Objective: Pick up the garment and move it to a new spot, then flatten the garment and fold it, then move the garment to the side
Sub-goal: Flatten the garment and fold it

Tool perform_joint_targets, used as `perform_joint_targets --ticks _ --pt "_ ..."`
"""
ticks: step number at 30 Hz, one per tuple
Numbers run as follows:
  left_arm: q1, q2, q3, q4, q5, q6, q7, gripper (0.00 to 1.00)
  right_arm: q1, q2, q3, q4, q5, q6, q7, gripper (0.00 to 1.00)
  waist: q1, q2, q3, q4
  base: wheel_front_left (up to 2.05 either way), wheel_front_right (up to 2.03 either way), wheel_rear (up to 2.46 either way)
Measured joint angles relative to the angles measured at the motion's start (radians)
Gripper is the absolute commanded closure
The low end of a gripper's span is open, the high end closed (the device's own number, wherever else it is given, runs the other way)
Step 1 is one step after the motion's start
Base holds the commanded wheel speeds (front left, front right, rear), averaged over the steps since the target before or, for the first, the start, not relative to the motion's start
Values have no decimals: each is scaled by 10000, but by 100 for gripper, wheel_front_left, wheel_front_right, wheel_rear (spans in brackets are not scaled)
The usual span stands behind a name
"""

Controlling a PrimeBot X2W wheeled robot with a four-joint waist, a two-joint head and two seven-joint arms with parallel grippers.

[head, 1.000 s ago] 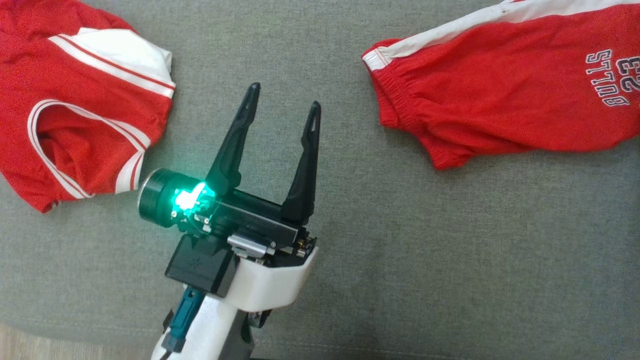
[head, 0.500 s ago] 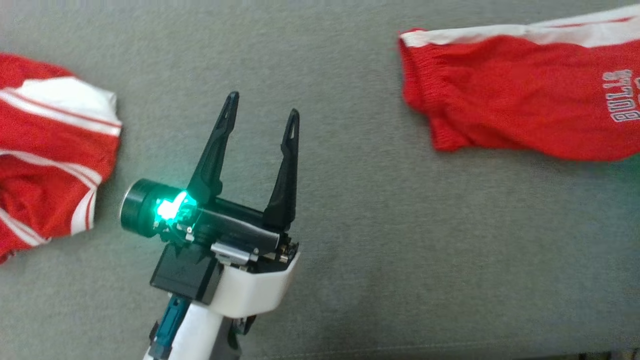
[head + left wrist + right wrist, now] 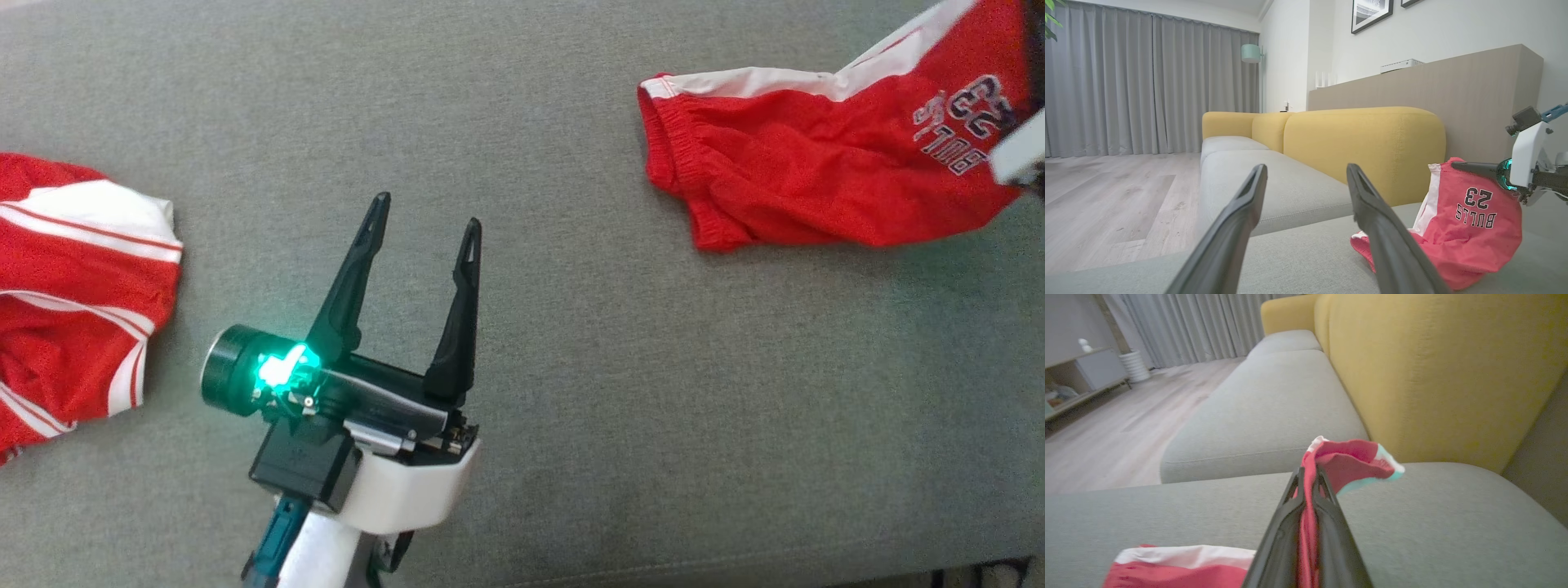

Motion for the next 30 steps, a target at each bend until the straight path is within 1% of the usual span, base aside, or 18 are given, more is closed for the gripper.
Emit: perform_joint_targets --ticks 3,6,8,10,11,12,13,14,15,17,19,22,25,27,30 --pt "1 -2 75 0 -23 0 0 0 460 313 98 -1239 280 0 337 100 0 0 -38 109 0 0 0" --pt "9 -4 77 -2 -31 4 0 0 998 805 209 -2157 146 0 633 100 0 0 -16 220 0 0 0" --pt "10 -6 75 2 -125 4 0 0 1268 1377 253 -2483 -82 0 763 100 1 0 32 276 0 0 0" --pt "5 -8 40 61 -136 0 0 0 1514 2215 213 -2615 -92 0 790 100 1 0 91 354 0 0 0" --pt "-4 -8 -10 115 -169 -4 0 0 1616 2646 226 -2577 -100 0 853 93 1 0 120 412 0 0 0" --pt "-24 -10 -77 173 -209 -6 -2 0 1732 3010 219 -2489 -190 0 867 0 2 0 141 479 0 0 0" --pt "-38 -8 -142 209 -219 -8 -2 0 1840 3342 150 -2366 -343 0 769 0 2 0 154 549 0 0 0" --pt "-38 -8 -142 209 -219 -8 -2 0 1840 3342 150 -2366 -343 0 769 0 2 0 154 549 0 0 0" --pt "-52 -8 -207 230 -265 -6 -2 0 1937 3603 44 -2293 -464 0 648 0 2 0 156 611 0 0 0" --pt "-55 -10 -240 230 -311 0 -2 0 2037 3864 -67 -2309 -583 0 353 0 2 0 99 665 0 0 0" --pt "-54 -10 -215 232 -353 25 -2 0 2122 3799 -203 -2439 -968 0 -79 0 1 0 -23 663 0 0 0" --pt "-20 -15 -119 268 -376 159 -2 0 2377 3183 -366 -2849 -2002 0 -1103 0 1 0 -260 629 0 0 0" --pt "192 -15 205 445 -600 347 0 0 3112 2847 -851 -2943 -2786 0 -1538 0 1 0 -598 562 0 0 0" --pt "523 -19 403 629 -719 451 0 0 3923 2871 -1427 -3045 -3361 0 -1593 0 1 0 -879 541 0 0 0" --pt "1076 -17 688 1133 -849 500 0 0 5404 3212 -2717 -3875 -4314 0 -1597 0 0 0 -1383 566 0 0 0"
